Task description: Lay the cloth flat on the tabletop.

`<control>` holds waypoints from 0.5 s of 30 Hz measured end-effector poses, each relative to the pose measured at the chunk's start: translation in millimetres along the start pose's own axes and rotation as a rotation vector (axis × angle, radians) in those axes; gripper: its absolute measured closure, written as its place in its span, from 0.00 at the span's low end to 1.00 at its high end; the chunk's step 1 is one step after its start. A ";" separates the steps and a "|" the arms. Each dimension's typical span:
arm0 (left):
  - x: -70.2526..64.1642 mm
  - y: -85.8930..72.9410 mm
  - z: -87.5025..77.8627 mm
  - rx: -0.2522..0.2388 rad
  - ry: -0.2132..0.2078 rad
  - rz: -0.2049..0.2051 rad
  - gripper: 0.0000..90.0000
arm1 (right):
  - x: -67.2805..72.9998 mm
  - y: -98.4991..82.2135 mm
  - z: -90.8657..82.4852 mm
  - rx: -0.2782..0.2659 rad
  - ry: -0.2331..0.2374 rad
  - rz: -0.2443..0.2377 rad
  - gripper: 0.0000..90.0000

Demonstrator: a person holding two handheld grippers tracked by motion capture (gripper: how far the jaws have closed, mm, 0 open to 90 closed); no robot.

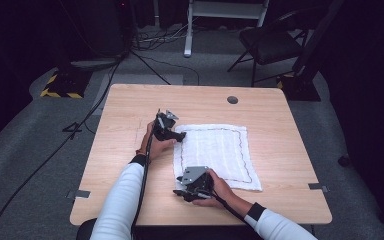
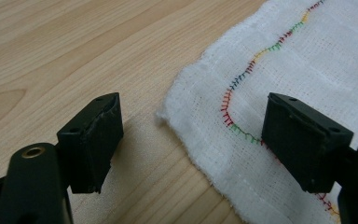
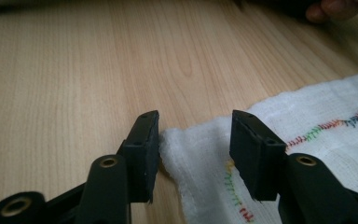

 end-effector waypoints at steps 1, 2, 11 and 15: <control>-0.8 -0.3 -1.4 -0.004 -0.018 0.017 0.35 | -1.0 0.1 0.2 0.001 -0.006 0.008 0.72; -1.2 -0.6 -2.2 -0.004 -0.028 0.028 0.35 | -1.0 0.1 0.2 0.001 -0.006 0.008 0.72; 1.7 -3.9 -9.1 -0.021 -0.110 0.019 0.81 | -2.1 1.9 3.1 0.010 -0.062 -0.001 0.95; 2.2 -4.2 -10.4 -0.024 -0.112 0.012 0.91 | -2.4 2.0 3.0 0.011 -0.063 -0.002 0.95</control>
Point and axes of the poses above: each handheld gripper's, and its own axes: z roughly forward along the jaws, y roughly out of its top, x roughly to its left, the point moved 5 cm from there along z, roughly forward along the jaws, and after that the axes turned 8 degrees about -y, right-handed, at the moved point
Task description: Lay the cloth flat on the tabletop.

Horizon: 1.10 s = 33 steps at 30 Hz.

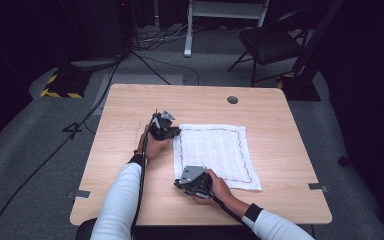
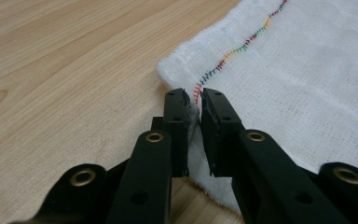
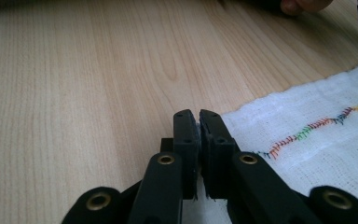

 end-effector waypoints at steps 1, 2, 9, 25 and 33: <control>0.2 0.2 -0.8 0.001 0.003 0.005 0.93 | 0.1 0.1 -0.2 0.000 0.000 0.000 0.96; 0.2 0.3 -1.7 0.002 0.004 0.010 0.95 | 0.2 0.2 -0.5 -0.001 -0.001 -0.002 0.96; -1.1 0.4 -5.9 0.004 0.009 0.026 0.97 | -1.2 2.6 -6.9 -0.023 0.003 -0.007 0.96; 3.1 -4.0 -28.4 -0.030 0.030 0.010 0.98 | -0.5 14.0 -7.4 -0.051 0.022 -0.020 0.96; 7.1 -13.8 -40.2 -0.029 0.052 -0.003 0.98 | 3.6 21.4 -3.5 -0.061 0.050 -0.041 0.96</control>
Point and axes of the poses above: each handheld gripper's, and its own axes: z roughly forward along the jaws, y roughly out of its top, x roughly to its left, the point moved 5 cm from there along z, roughly forward along the jaws, and after that the axes turned 8 degrees about -y, right-handed, at the moved point
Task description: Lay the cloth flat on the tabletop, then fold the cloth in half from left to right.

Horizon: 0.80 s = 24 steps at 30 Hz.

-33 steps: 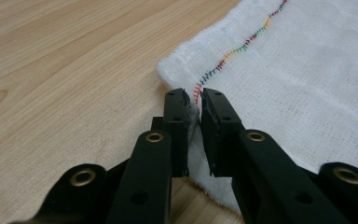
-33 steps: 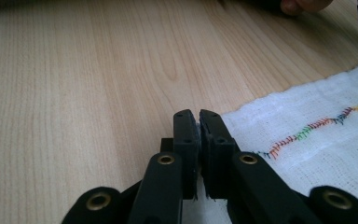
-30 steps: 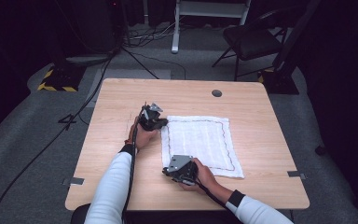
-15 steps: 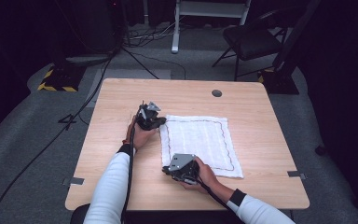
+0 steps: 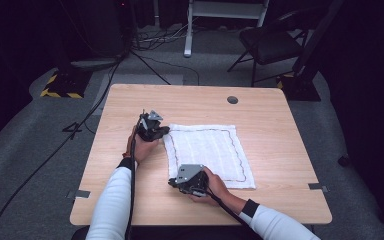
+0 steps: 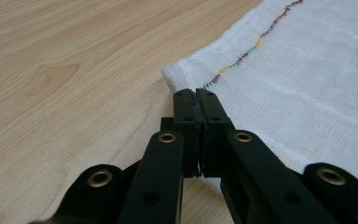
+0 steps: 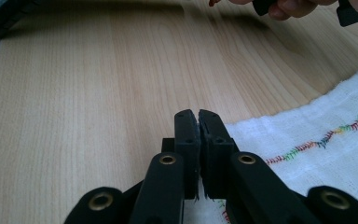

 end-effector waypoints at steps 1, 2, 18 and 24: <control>0.3 -1.0 -1.1 -0.004 0.003 -0.003 0.98 | 0.0 0.0 0.0 0.000 0.000 0.000 0.96; 1.0 -2.7 -3.2 -0.003 0.008 -0.004 0.98 | 1.1 2.2 0.9 -0.005 0.005 -0.005 0.96; 2.0 -11.7 -24.4 -0.018 0.038 -0.014 0.98 | 6.7 14.3 0.5 -0.038 0.036 -0.034 0.97; 0.5 -12.4 -30.2 -0.021 0.051 -0.003 0.98 | 7.3 17.3 -1.4 -0.047 0.036 -0.040 0.97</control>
Point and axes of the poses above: each handheld gripper's, and its own axes: z roughly forward along the jaws, y roughly out of its top, x roughly to its left, the point moved 5 cm from there along z, roughly forward along the jaws, and after that the axes turned 8 degrees about -y, right-handed, at the moved point
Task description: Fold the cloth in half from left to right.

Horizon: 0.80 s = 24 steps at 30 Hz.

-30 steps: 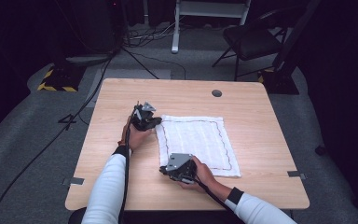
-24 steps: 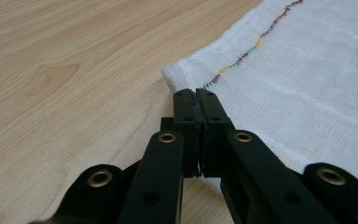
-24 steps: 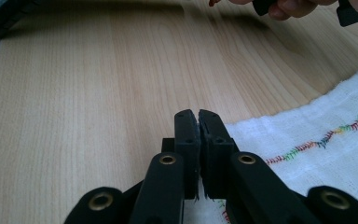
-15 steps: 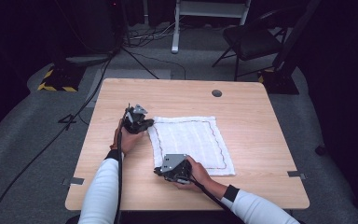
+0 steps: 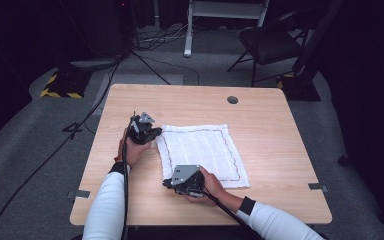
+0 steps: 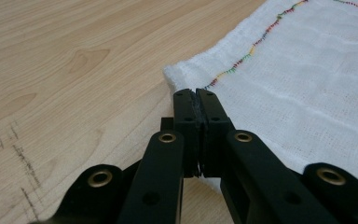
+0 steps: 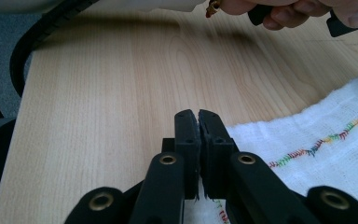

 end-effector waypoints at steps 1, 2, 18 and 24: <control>0.1 -0.8 -2.0 0.001 0.001 0.005 0.98 | 0.6 1.6 0.2 -0.005 0.000 -0.002 0.97; -0.7 -1.9 -3.5 -0.004 0.003 -0.007 0.98 | 1.3 3.0 0.6 -0.007 0.004 -0.005 0.97; -3.2 3.4 -17.1 -0.053 0.023 -0.004 0.98 | -1.7 16.2 -10.6 -0.070 -0.011 -0.005 0.97; -7.6 18.6 -8.7 -0.078 0.014 0.019 0.98 | -12.7 12.3 -26.9 -0.086 -0.051 0.029 0.97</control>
Point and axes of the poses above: each handheld gripper's, and its own axes: z roughly forward along the jaws, y roughly out of its top, x roughly to its left, the point moved 5 cm from there along z, roughly forward along the jaws, and after that the axes turned 8 degrees about -y, right-handed, at the moved point
